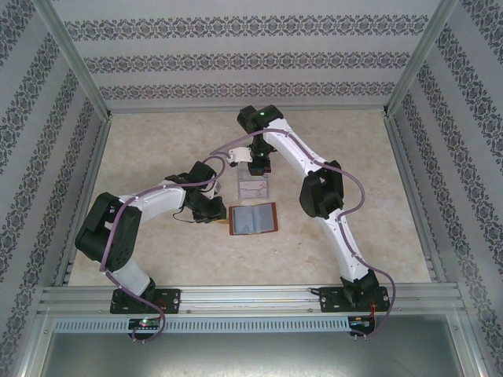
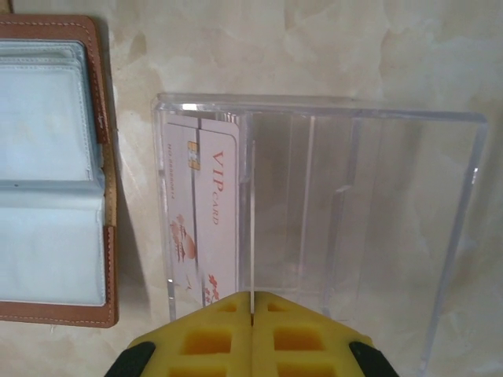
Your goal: Take the credit cards out of the card holder
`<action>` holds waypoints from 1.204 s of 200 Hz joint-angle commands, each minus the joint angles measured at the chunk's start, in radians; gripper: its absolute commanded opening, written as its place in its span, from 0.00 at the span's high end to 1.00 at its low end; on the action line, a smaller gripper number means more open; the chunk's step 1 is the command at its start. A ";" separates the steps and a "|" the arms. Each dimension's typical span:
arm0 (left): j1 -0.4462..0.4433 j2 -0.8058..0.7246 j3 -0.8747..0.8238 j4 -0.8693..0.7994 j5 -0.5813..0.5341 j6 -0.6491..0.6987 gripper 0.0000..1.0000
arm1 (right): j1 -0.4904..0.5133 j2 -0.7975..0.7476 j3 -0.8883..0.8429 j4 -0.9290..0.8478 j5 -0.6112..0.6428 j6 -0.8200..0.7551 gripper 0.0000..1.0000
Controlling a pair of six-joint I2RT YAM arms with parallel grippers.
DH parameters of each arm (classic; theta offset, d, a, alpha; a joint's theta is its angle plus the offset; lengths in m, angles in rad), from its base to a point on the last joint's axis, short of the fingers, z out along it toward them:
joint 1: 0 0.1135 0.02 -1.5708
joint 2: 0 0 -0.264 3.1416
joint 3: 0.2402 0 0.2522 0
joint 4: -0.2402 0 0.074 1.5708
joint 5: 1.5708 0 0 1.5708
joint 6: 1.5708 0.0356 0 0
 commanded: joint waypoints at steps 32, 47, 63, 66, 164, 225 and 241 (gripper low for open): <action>0.010 -0.027 -0.014 -0.025 -0.011 -0.002 0.84 | -0.008 0.040 0.019 -0.055 -0.067 -0.016 1.00; 0.011 -0.026 -0.011 -0.030 -0.010 0.001 0.84 | -0.007 0.055 0.025 -0.051 -0.062 -0.009 0.98; 0.009 -0.027 -0.007 -0.036 -0.013 0.004 0.84 | -0.007 0.064 0.033 -0.042 -0.062 -0.005 0.93; 0.010 -0.027 -0.008 -0.037 -0.014 0.004 0.84 | -0.007 0.064 0.033 -0.041 -0.062 -0.004 0.92; 0.010 -0.033 -0.004 -0.031 -0.012 0.000 0.84 | -0.015 -0.057 -0.012 0.085 0.018 0.056 0.74; 0.009 -0.032 -0.004 0.000 0.012 -0.007 0.84 | -0.003 -0.224 -0.258 0.309 0.022 0.243 0.72; 0.008 -0.024 0.002 0.010 0.021 -0.007 0.84 | 0.003 -0.294 -0.389 0.425 0.039 0.328 0.70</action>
